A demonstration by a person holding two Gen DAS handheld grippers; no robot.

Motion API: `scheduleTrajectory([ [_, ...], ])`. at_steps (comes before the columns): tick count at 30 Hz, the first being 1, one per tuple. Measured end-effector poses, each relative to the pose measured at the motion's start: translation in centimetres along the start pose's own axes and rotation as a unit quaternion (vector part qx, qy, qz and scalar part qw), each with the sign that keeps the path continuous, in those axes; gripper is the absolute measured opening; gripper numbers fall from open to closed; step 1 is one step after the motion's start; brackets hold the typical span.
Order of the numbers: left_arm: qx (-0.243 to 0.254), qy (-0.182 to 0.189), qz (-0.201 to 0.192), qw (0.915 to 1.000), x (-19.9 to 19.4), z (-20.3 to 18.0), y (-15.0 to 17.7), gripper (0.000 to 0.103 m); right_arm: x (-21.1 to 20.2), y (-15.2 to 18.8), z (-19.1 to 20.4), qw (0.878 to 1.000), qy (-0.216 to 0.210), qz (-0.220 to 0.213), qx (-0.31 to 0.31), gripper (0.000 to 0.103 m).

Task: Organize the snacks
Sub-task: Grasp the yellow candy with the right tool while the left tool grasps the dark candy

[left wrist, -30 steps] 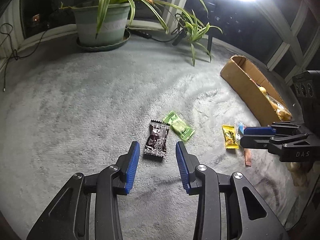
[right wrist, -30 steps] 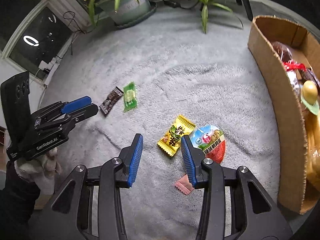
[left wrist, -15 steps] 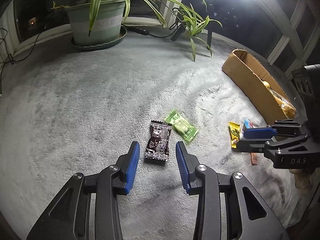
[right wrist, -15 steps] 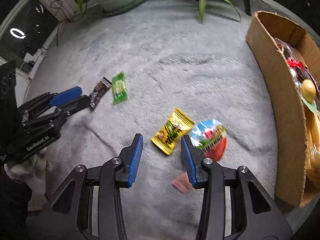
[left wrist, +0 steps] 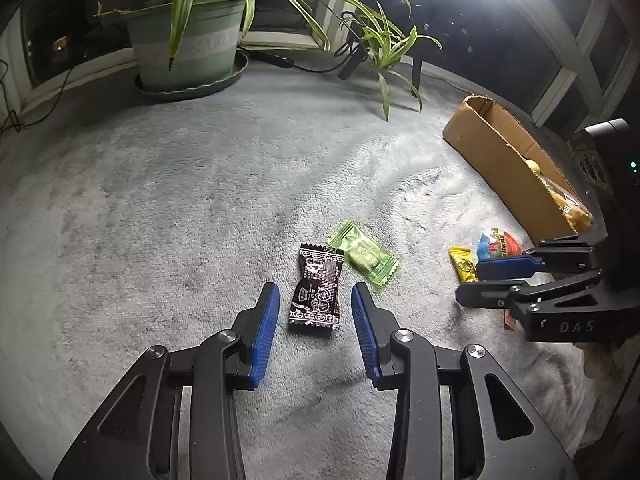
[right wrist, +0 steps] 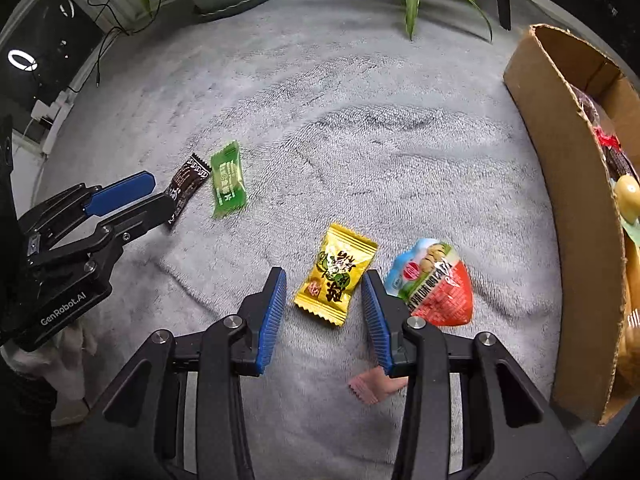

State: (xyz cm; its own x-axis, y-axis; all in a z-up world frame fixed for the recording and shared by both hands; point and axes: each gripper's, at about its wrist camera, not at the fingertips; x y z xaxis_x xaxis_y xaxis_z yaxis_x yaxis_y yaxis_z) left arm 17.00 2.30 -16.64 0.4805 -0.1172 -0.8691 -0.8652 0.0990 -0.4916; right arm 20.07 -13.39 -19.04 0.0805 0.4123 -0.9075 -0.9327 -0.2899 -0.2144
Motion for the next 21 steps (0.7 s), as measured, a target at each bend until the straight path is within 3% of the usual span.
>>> scheduleTrajectory([
  [3,0.009,-0.002,0.003,1.0000,0.3,-0.2,-0.1,0.036,0.1,-0.1,0.1,1.000,0.003,-0.001,-0.002,0.039],
  [10,0.024,-0.009,0.007,0.9996,1.3,-0.8,-0.2,0.036,0.1,-0.1,0.0,1.000,0.017,-0.002,-0.013,0.026],
  [13,0.020,-0.014,0.006,0.9997,1.4,-0.8,-0.3,0.034,0.0,0.0,0.0,1.000,0.017,-0.002,-0.019,0.025],
  [14,0.022,-0.019,0.004,0.9996,1.4,-0.9,-0.3,0.026,-0.1,0.1,-0.2,1.000,0.016,-0.003,-0.020,0.025],
  [15,0.023,-0.022,0.003,0.9995,1.4,-0.9,-0.2,0.024,-0.1,0.1,-0.2,1.000,0.015,-0.004,-0.020,0.025],
  [21,0.018,-0.025,-0.001,0.9995,1.2,-0.8,-0.2,0.024,-1.1,0.6,-0.8,1.000,0.003,-0.015,-0.015,0.025],
])
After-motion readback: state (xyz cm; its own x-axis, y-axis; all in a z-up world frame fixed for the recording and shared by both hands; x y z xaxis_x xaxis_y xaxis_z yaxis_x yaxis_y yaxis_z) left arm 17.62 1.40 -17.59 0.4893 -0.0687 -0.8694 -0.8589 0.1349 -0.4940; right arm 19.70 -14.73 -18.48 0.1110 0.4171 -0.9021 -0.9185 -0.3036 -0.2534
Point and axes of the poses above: each gripper's, at about its wrist camera, not at the fingertips, and x roughly the way its jaws point, z to its left, y to its underside, and after that the axes turned 10 degrees about -y, right-handed
